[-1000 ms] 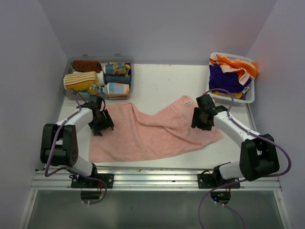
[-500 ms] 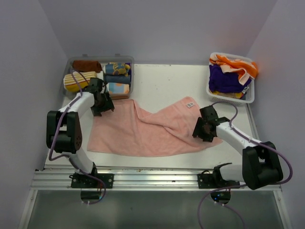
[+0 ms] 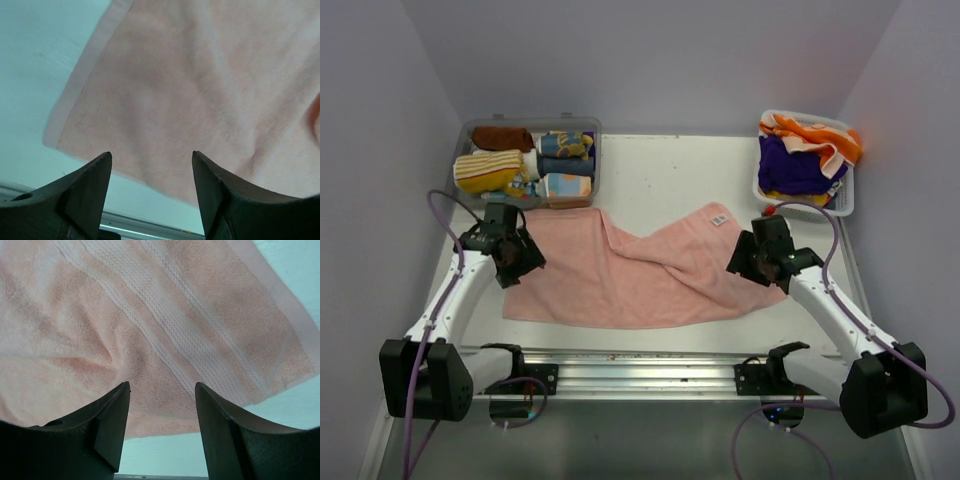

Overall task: Roll the towels
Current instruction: Flatten the towel

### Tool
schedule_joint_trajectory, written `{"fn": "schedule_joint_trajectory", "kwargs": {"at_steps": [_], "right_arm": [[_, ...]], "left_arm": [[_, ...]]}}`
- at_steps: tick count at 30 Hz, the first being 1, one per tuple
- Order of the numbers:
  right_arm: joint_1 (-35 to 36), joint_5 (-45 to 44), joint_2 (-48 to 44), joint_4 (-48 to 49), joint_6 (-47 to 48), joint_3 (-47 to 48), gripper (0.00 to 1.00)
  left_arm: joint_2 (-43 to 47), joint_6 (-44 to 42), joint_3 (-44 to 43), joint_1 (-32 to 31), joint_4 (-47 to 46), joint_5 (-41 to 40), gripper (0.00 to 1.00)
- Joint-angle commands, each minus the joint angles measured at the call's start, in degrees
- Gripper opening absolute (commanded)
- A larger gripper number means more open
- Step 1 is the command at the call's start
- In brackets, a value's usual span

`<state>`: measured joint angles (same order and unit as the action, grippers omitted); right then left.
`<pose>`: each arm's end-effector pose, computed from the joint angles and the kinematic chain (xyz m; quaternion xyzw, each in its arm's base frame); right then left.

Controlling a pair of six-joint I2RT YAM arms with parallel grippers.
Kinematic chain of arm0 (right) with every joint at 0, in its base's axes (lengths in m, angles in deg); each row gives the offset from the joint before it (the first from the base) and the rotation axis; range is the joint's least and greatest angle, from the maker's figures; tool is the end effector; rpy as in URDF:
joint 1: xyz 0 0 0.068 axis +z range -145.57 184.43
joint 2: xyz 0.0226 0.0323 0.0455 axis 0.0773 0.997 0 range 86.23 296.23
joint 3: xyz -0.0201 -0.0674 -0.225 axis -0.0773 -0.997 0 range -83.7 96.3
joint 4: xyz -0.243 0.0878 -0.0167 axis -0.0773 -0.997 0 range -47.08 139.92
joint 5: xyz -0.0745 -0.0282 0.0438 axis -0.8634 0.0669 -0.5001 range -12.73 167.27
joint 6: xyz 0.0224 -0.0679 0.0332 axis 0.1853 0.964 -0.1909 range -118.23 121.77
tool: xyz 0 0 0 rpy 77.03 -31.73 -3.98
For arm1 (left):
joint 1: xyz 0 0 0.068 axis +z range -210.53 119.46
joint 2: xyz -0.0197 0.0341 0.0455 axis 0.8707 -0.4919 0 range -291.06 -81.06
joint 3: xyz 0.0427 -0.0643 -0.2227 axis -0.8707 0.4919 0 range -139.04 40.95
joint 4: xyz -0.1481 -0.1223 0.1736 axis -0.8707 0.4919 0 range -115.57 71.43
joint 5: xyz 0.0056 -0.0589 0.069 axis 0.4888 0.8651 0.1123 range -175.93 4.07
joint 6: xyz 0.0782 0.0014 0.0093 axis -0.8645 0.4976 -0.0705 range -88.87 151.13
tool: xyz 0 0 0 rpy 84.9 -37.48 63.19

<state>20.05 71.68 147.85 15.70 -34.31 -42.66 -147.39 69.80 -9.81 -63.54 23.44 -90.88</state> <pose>0.2351 0.0590 0.1674 0.1836 0.9343 0.0899 0.2921 0.2396 -0.0067 0.1851 -0.3076 0.9248 -0.0389 0.2204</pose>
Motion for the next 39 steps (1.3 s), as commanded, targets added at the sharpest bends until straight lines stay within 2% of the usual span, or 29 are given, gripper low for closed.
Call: {"fn": "schedule_joint_trajectory", "kwargs": {"at_steps": [1,6,11,16,21,25,29,36,39], "right_arm": [[0.03,2.59,2.00,0.11,2.76,1.41,0.59],[0.12,5.41,10.26,5.03,3.99,2.56,0.59],[0.03,5.23,21.66,10.39,3.56,4.04,0.59],[-0.15,1.11,30.65,11.10,2.42,7.91,0.58],[-1.11,-1.00,32.33,10.75,0.48,11.08,0.58],[-1.29,-1.71,31.89,9.61,0.13,13.63,0.59],[-1.20,0.13,26.82,8.46,-0.14,14.16,0.59],[-1.12,0.84,18.72,5.22,1.35,12.49,0.60],[-1.20,1.01,16.35,4.07,1.71,11.35,0.60]], "left_arm": [[0.24,6.67,5.83,0.19,-1.44,-0.24,0.69],[-9.60,7.03,10.77,-0.33,-9.71,0.38,0.68],[-20.39,5.27,8.23,-0.33,-17.19,0.38,0.67],[-29.90,1.06,-1.87,-0.25,-18.95,-0.59,0.67],[-35.53,-4.03,-12.14,-0.25,-17.47,-1.90,0.67],[-35.63,-7.72,-16.56,-0.25,-15.19,-3.05,0.67],[-28.54,-8.71,-15.60,-0.25,-12.72,-1.55,0.70],[-17.44,-0.29,-7.97,1.16,-4.90,-7.35,0.70],[-14.80,2.54,-2.70,1.25,-7.60,-8.76,0.70]]}}
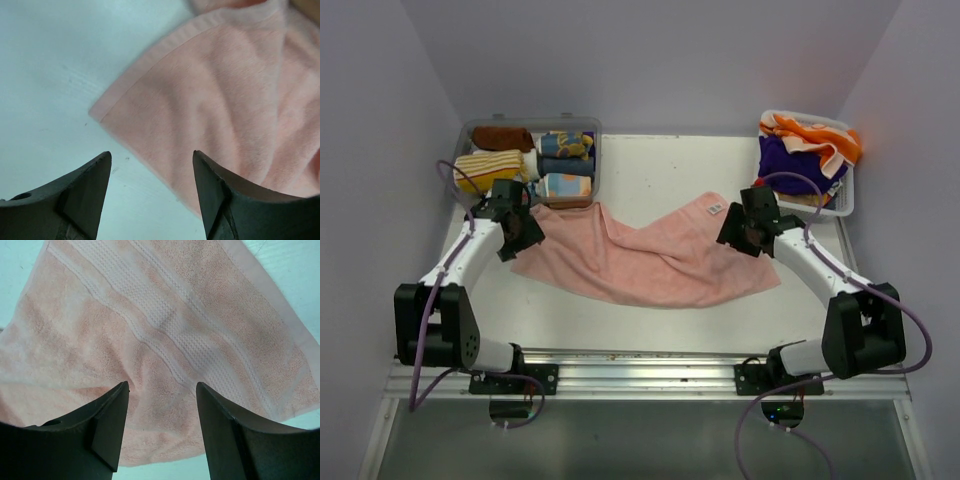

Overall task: Roll the towels
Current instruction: Flatten the towel

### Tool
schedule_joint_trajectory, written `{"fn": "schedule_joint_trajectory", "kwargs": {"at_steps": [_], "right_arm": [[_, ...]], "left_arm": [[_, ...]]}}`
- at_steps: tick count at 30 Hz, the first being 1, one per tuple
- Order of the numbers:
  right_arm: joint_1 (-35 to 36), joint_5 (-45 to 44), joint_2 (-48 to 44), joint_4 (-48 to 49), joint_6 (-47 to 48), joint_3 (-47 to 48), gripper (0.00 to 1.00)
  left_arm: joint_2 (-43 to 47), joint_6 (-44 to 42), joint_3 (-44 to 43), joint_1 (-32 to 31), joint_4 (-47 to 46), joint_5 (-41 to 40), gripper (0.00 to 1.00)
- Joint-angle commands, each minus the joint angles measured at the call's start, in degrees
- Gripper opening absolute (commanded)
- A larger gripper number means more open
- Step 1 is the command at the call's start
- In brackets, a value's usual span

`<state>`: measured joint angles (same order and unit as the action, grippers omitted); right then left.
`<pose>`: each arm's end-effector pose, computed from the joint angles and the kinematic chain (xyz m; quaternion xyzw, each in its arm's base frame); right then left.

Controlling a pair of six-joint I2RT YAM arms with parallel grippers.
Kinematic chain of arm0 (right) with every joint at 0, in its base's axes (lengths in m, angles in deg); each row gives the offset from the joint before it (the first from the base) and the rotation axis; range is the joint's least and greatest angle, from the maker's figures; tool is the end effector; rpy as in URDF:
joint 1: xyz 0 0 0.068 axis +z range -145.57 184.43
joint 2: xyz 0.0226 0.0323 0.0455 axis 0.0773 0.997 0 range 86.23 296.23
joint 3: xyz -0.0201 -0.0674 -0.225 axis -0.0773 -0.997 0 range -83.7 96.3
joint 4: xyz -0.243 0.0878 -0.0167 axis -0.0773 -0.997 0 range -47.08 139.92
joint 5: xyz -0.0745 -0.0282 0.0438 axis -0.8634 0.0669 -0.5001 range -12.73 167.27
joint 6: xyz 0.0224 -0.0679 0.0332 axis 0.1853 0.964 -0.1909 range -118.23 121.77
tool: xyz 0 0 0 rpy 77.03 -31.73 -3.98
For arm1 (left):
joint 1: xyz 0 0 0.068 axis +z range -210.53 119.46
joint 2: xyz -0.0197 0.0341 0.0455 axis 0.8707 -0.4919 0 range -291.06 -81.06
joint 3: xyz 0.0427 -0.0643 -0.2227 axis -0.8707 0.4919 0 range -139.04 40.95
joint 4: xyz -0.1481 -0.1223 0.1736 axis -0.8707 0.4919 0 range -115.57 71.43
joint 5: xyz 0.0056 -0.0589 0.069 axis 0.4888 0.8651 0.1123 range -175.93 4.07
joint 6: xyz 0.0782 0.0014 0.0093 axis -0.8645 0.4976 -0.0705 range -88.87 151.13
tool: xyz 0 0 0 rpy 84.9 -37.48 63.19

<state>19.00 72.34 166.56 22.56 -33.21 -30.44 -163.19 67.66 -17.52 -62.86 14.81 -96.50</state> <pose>0.2990 0.0718 0.1640 0.1815 0.9339 0.0907 0.2943 0.2968 0.0004 0.1683 -0.3052 0.9213 0.0102 0.2408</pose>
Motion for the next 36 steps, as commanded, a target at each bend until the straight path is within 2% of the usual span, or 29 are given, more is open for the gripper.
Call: {"fn": "schedule_joint_trajectory", "kwargs": {"at_steps": [1,8,12,20,25,30,35,36], "right_arm": [[-0.15,0.62,-2.90,-2.71,0.79,-1.92,0.61],[-0.15,0.80,-6.23,-5.95,2.90,-3.95,0.59],[-0.15,-0.96,-9.93,-7.88,3.69,-4.83,0.59],[-0.15,-3.86,-10.99,-10.79,4.92,-3.86,0.58],[-0.15,-3.95,-10.46,-11.40,4.92,-3.51,0.58],[-0.15,-4.65,-11.25,-12.11,4.84,-3.42,0.58],[-0.15,-5.88,-12.31,-13.34,4.48,-3.51,0.58],[-0.15,-6.23,-12.57,-13.43,4.31,-3.68,0.58]], "left_arm": [[0.92,4.43,5.91,0.74,-0.20,-2.27,0.70],[-4.62,6.27,6.27,1.01,-5.31,-4.37,0.68],[-6.64,8.81,6.71,1.01,-5.66,-6.48,0.68],[-8.05,11.19,7.58,1.01,-4.87,-10.00,0.63],[-4.01,11.72,9.61,1.62,-6.98,-9.64,0.62],[-5.58,10.05,9.43,2.33,-8.29,-9.47,0.61],[-7.51,9.17,10.67,3.91,-11.99,-7.37,0.57],[-8.22,9.00,10.67,3.91,-12.86,-6.75,0.52]]}}
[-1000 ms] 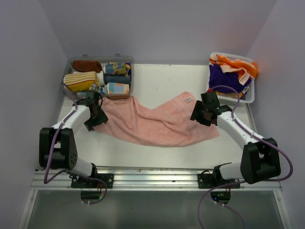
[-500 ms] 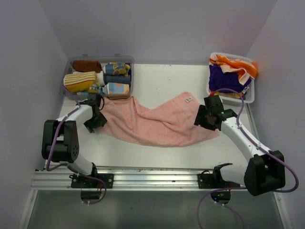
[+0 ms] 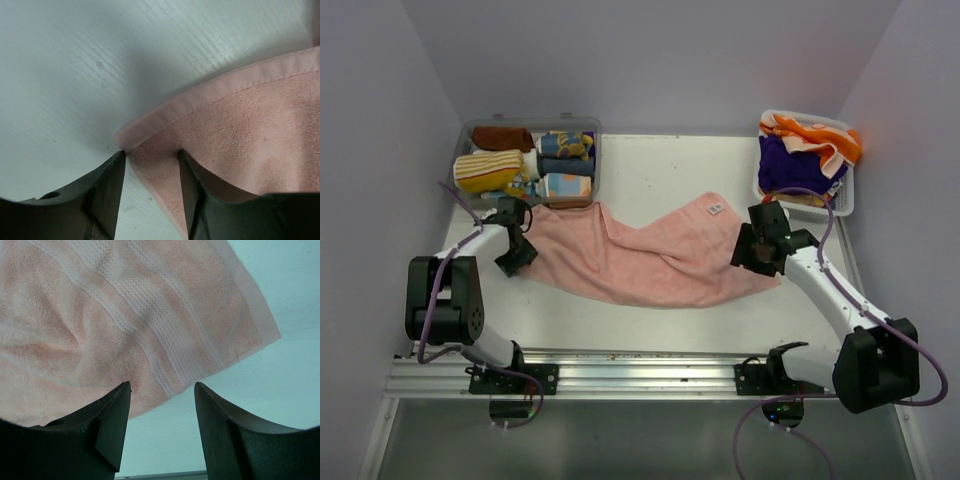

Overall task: Roll the towels
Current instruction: Flatten the towel

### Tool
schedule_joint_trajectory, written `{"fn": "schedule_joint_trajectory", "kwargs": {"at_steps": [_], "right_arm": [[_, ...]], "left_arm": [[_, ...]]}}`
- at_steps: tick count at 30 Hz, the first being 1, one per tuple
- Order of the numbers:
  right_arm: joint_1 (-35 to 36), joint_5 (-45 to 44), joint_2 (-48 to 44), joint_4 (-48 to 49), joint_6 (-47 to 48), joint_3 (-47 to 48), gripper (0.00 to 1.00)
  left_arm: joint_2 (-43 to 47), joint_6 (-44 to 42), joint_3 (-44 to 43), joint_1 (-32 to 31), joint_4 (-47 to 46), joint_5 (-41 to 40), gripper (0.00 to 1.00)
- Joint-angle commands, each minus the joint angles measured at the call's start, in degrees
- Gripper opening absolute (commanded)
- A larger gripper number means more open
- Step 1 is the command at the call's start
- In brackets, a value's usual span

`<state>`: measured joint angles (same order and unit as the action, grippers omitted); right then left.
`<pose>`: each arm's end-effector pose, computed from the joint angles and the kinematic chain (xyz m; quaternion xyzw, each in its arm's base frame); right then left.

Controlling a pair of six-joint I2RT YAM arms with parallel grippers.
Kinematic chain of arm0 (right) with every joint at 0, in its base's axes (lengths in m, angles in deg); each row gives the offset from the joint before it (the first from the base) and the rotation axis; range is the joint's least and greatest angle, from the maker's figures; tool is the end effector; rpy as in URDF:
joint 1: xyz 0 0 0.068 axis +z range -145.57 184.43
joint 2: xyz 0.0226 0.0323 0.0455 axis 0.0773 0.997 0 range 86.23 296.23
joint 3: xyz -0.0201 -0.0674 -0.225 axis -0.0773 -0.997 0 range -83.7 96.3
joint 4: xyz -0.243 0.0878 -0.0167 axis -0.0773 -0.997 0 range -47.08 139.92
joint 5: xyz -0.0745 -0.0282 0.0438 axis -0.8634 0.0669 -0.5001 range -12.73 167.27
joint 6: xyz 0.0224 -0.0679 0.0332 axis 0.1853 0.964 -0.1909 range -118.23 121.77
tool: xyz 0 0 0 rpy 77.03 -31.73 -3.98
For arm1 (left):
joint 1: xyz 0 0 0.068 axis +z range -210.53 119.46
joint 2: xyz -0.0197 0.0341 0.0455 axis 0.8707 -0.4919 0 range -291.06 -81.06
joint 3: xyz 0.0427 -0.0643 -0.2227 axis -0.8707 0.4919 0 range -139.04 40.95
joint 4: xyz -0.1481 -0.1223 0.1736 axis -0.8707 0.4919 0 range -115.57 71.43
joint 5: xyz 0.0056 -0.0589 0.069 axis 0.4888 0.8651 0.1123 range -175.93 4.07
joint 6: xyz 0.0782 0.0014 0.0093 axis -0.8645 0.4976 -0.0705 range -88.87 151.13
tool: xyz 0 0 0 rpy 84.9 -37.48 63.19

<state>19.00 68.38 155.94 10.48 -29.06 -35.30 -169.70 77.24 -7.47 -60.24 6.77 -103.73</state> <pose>0.2525 0.0550 0.1700 0.1558 0.9522 0.0280 0.2612 0.2797 0.0221 0.0963 -0.4064 0.8883 0.0825 0.1975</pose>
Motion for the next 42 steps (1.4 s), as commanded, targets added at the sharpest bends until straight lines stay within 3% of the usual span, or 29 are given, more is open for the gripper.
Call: {"fn": "schedule_joint_trajectory", "kwargs": {"at_steps": [1,2,3,6,16,33,38,39,40,42], "right_arm": [[-0.24,-2.54,-2.21,-1.60,-0.02,0.73,0.57],[-0.33,-3.06,-3.08,-1.78,-0.02,0.47,0.57],[-0.59,-3.68,-3.53,-1.69,-0.02,0.03,0.57],[-5.15,0.59,-4.41,-1.69,0.07,-1.38,0.58],[-20.89,12.39,-2.04,0.41,-1.07,-7.78,0.59],[-21.25,9.50,1.64,10.51,-6.61,-16.76,0.54],[-21.16,10.46,8.32,17.28,-6.26,-15.97,0.35],[-21.25,10.29,9.47,17.47,-6.26,-15.54,0.27],[-21.25,10.29,10.78,17.21,-6.00,-13.79,0.11],[-21.25,10.47,11.06,16.07,-6.26,-11.94,0.00]], "left_arm": [[-3.10,-0.49,0.61,1.20,-5.18,1.45,0.49],[-3.73,-0.49,0.70,1.29,-5.70,1.80,0.43],[-4.34,-0.40,0.70,1.29,-6.14,2.07,0.28],[-5.58,-1.01,-0.44,1.29,-5.36,2.42,0.00],[8.91,-5.68,-6.24,4.54,2.20,5.49,0.00],[10.77,-7.87,-8.62,6.47,4.05,9.01,0.00],[10.07,-9.19,-9.23,7.96,4.05,10.15,0.00],[9.98,-9.54,-9.23,8.40,4.05,10.50,0.00],[9.89,-9.63,-9.41,9.02,4.14,10.68,0.00],[9.98,-9.72,-9.58,9.28,4.05,10.95,0.00]]}}
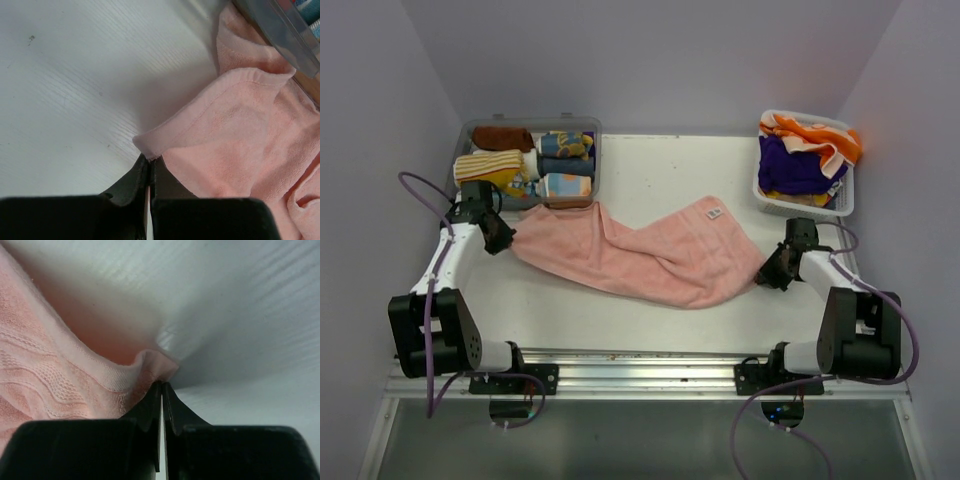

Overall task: Roll the towels
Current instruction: Flatten the towel

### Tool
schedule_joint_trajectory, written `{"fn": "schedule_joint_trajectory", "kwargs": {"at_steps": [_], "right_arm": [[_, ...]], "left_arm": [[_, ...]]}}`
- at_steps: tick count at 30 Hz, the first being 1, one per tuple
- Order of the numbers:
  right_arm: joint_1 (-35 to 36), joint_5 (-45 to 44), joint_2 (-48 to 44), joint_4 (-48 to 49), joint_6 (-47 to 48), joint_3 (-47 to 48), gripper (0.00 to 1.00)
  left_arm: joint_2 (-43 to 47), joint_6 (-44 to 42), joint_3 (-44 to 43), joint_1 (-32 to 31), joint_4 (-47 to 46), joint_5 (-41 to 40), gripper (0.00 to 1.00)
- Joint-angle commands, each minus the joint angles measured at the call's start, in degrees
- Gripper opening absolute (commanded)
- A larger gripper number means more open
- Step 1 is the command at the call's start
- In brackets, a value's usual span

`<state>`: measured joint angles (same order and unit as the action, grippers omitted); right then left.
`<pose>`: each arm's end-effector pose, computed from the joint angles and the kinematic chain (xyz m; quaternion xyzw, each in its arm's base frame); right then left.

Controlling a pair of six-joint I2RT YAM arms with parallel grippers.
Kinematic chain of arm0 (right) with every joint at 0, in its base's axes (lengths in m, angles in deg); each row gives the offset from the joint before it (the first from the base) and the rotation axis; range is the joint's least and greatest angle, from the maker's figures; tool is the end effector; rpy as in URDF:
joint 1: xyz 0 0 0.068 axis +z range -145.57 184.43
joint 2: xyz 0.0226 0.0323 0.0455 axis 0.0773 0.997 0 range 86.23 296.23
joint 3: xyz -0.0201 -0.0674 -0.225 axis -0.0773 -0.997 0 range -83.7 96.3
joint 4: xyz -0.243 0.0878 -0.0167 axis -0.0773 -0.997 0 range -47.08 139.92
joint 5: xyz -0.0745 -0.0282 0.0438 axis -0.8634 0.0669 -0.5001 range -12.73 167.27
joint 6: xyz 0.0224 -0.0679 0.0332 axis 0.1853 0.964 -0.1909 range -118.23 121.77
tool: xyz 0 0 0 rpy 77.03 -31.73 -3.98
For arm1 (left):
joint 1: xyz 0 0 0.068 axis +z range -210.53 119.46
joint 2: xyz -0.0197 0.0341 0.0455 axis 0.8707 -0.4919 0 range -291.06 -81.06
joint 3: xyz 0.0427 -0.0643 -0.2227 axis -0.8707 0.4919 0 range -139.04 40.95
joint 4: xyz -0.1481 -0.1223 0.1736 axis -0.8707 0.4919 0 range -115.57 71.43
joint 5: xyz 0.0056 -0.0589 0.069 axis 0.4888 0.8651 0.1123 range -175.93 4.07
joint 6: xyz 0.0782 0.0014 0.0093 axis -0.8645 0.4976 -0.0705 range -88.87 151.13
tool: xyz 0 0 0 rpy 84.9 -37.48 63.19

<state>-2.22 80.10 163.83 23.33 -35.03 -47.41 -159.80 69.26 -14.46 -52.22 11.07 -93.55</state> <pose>0.2453 -0.0251 0.0877 0.3588 0.9132 0.0733 0.1787 0.2883 0.0512 0.1717 -0.3959 0.8788 -0.0046 0.2663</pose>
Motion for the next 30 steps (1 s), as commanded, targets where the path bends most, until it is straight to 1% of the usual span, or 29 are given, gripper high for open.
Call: {"fn": "schedule_joint_trajectory", "kwargs": {"at_steps": [1,3,6,7,9,10,11,12,13,14,16,18,19,20,21,22,23,24,25,26,27,28,29,30], "right_arm": [[-0.02,-0.81,2.91,2.78,-0.38,2.18,0.00],[-0.02,0.06,0.63,1.98,-1.17,4.39,0.00],[-0.02,0.24,-0.35,-0.39,-1.70,11.85,0.00],[-0.02,0.16,-0.17,-1.18,-1.70,17.09,0.00],[-0.02,0.07,0.97,-3.64,-1.61,22.65,0.00],[-0.02,0.07,1.41,-4.60,-1.53,28.51,0.00],[-0.11,-0.02,1.93,-7.48,-1.44,31.53,0.00],[-0.11,-0.10,2.20,-8.90,-1.78,34.34,0.00],[-0.29,-0.19,1.42,-9.53,-2.22,37.68,0.00],[-0.29,-0.02,0.37,-9.01,-2.66,38.32,0.00],[-0.20,-1.15,-3.67,-8.83,-3.19,38.76,0.00],[-0.20,-2.65,-6.22,-11.02,-3.28,38.07,0.00],[-0.20,-2.65,-9.02,-11.38,-3.19,35.54,0.00],[-0.20,-3.79,-10.61,-12.68,-3.11,33.77,0.00],[-0.20,-4.06,-12.02,-13.48,-3.02,29.58,0.00],[-0.20,-4.15,-15.08,-14.36,-3.02,27.10,0.00],[-0.20,-4.06,-16.50,-16.20,-3.28,24.47,0.00],[-0.20,-3.10,-18.00,-16.91,-4.15,21.74,0.00],[-0.29,-3.09,-19.75,-17.18,-4.77,15.71,0.00],[-0.20,-3.01,-22.64,-18.22,-5.39,12.87,0.02],[-0.20,-3.01,-23.98,-18.32,-5.91,10.31,0.16],[-0.20,-3.01,-24.95,-18.41,-6.09,6.46,0.25],[-0.20,-3.01,-25.74,-19.54,-6.27,5.55,0.34],[-0.20,-1.70,-25.92,-19.81,-6.62,4.67,0.50]], "left_arm": [[-0.01,-1.74,-2.68,1.18,-0.17,1.46,0.00],[-0.18,-1.66,-3.11,1.26,-0.52,2.52,0.00],[-2.37,-0.87,-5.83,1.26,-0.96,6.02,0.00],[-3.25,-0.78,-8.97,1.18,-0.87,8.91,0.00],[-5.88,-0.60,-13.20,1.53,0.61,11.30,0.00],[-6.59,-0.51,-15.49,1.70,1.32,13.22,0.00],[-6.95,-0.43,-20.03,1.88,1.93,13.85,0.00],[-7.30,-0.51,-22.25,2.14,3.25,14.29,0.00],[-7.22,-0.43,-24.28,2.23,3.87,14.56,0.00],[-6.87,-0.51,-27.60,2.40,4.48,14.65,0.00],[-5.03,-0.42,-29.30,3.37,5.98,15.26,0.00],[-1.79,-0.16,-28.35,4.77,6.16,15.79,0.00],[-0.55,-0.16,-27.30,5.48,6.16,16.23,0.00],[0.59,-0.16,-24.42,6.09,6.16,16.32,0.00],[2.95,-0.33,-22.56,7.23,6.33,16.14,0.00],[4.20,-0.68,-20.45,7.76,6.51,15.88,0.00],[5.25,-0.95,-15.99,8.12,6.69,15.53,0.00],[7.35,-1.47,-13.34,8.73,6.86,15.18,0.00],[8.42,-1.74,-10.62,8.73,6.60,14.39,0.00],[9.30,-1.92,-4.85,8.73,6.25,13.60,0.00],[10.52,-2.01,-2.26,8.73,5.55,13.07,0.00],[10.88,-2.09,2.03,8.82,5.37,13.24,0.00],[10.89,-2.18,3.63,8.82,5.02,13.24,0.00],[11.32,-2.01,4.87,8.82,4.67,13.42,0.00]]}}
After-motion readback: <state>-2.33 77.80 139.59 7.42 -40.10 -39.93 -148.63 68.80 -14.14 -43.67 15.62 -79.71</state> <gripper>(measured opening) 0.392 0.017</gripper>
